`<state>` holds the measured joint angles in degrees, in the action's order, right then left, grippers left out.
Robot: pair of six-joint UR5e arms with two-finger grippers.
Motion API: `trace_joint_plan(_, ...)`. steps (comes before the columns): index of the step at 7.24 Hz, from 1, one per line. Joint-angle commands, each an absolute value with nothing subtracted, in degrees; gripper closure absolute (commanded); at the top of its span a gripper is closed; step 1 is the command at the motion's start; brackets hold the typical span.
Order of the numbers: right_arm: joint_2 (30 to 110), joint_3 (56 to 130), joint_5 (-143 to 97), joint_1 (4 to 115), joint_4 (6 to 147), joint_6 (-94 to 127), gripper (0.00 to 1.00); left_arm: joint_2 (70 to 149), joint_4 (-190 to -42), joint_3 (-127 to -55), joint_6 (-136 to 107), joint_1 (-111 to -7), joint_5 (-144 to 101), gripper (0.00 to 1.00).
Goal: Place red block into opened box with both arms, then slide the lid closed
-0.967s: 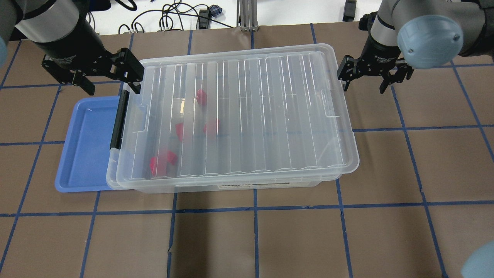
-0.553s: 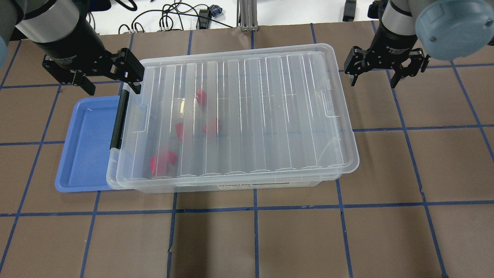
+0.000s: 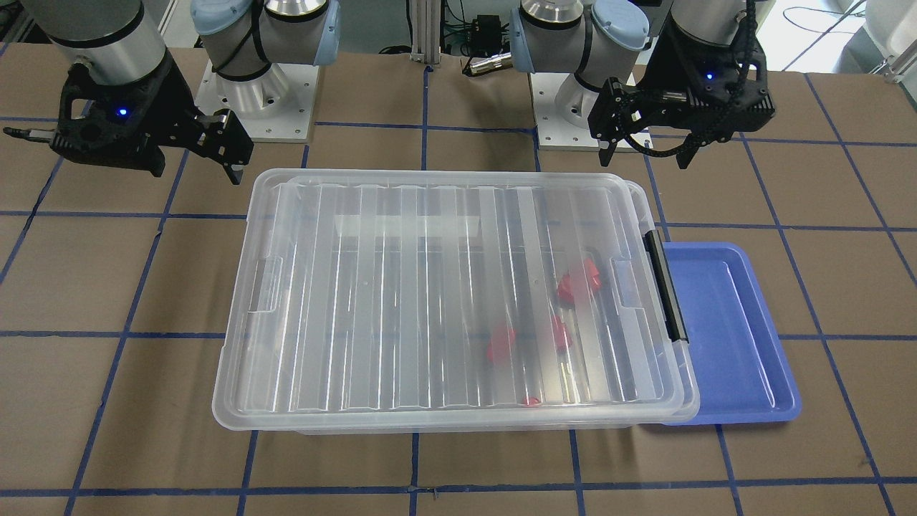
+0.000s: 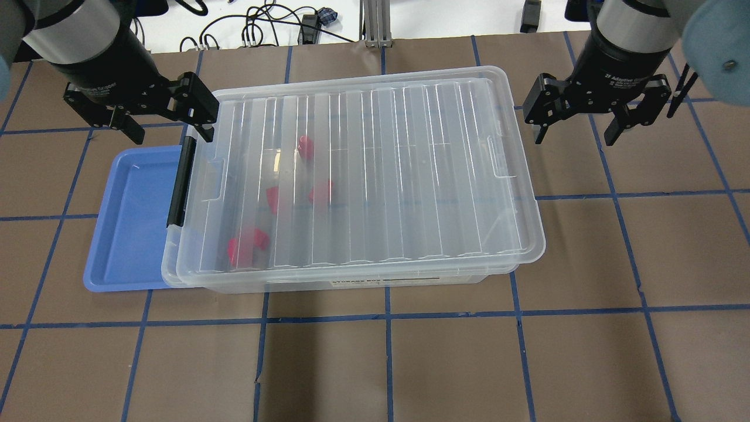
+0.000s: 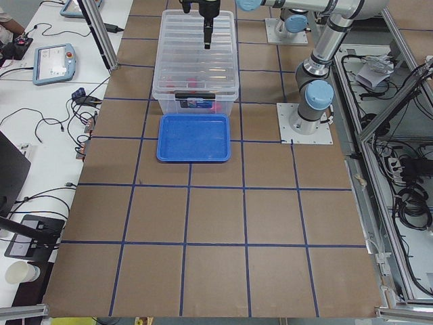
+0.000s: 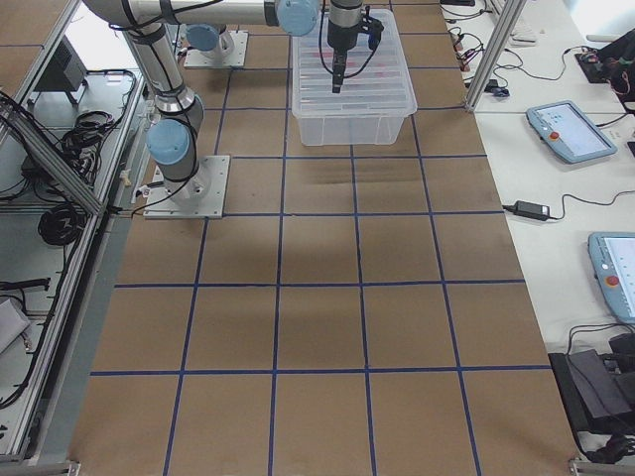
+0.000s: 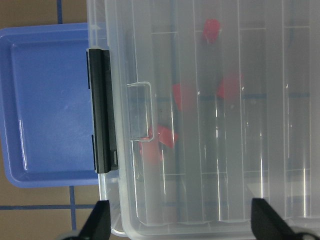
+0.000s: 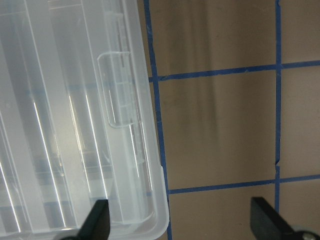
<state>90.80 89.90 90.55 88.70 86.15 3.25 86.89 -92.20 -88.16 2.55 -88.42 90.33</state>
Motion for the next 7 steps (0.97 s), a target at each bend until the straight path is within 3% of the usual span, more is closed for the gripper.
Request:
trace_joint_plan(1,91.3,90.0,90.4,89.4,85.6,3.3,0.0,87.2,-92.1,-88.2,2.5,-88.4,90.3,0.0)
trace_joint_plan(7,91.6,89.9,90.5,89.1,85.6,3.3,0.0,87.0,-91.9,-88.2,2.5,-88.4,90.3,0.0)
